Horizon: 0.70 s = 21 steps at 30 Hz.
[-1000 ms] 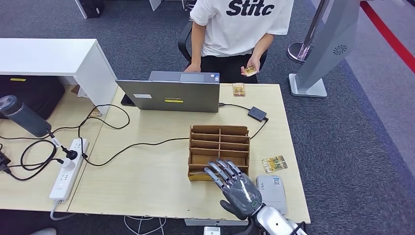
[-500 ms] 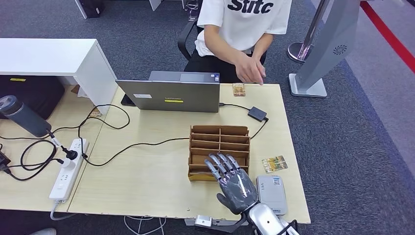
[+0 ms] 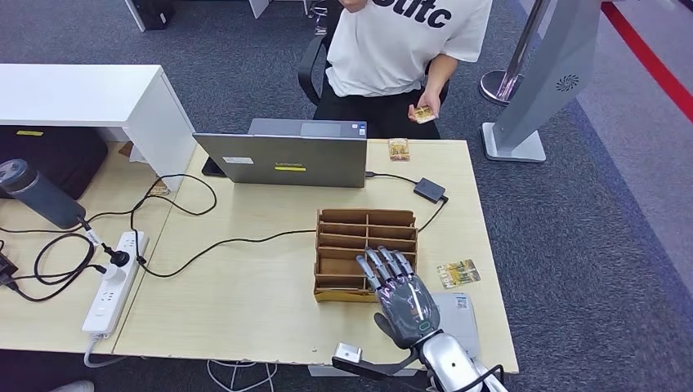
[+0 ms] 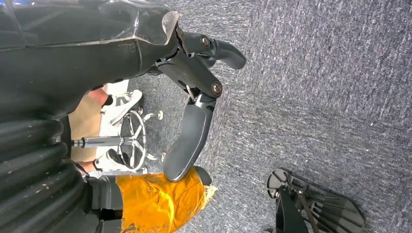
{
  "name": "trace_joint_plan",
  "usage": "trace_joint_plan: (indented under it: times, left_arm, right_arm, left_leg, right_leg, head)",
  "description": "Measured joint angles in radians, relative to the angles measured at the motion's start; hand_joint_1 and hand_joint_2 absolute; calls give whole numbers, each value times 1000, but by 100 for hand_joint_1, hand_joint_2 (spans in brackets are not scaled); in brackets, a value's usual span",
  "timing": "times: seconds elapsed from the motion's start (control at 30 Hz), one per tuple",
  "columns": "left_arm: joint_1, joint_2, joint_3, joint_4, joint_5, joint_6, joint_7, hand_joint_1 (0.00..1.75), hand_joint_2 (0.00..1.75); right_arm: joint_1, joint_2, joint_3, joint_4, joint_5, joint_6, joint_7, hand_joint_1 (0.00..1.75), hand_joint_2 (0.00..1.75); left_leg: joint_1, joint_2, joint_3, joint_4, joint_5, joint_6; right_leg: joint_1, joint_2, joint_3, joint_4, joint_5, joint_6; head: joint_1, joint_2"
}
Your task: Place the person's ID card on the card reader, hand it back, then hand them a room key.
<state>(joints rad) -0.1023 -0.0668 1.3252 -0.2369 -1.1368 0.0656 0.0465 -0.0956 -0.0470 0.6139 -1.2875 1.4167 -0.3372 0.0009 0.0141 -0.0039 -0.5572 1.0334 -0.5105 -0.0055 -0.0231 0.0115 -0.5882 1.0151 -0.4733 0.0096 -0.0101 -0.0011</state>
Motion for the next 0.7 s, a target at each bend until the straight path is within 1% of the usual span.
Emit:
trace_joint_plan:
  times: [0.33, 0.7]
  left_arm:
    - [0, 0, 0, 0, 3, 0, 0, 0, 175]
    - [0, 0, 0, 0, 3, 0, 0, 0, 175]
  right_arm:
    - [12, 5, -62, 9, 11, 0, 7, 0, 175]
    - [16, 14, -85, 17, 18, -2, -8, 0, 175]
  left_leg:
    - [0, 0, 0, 0, 0, 0]
    - [0, 0, 0, 0, 0, 0]
  right_leg:
    - [0, 0, 0, 0, 0, 0]
    - [0, 0, 0, 0, 0, 0]
  head:
    - [0, 0]
    - [0, 0]
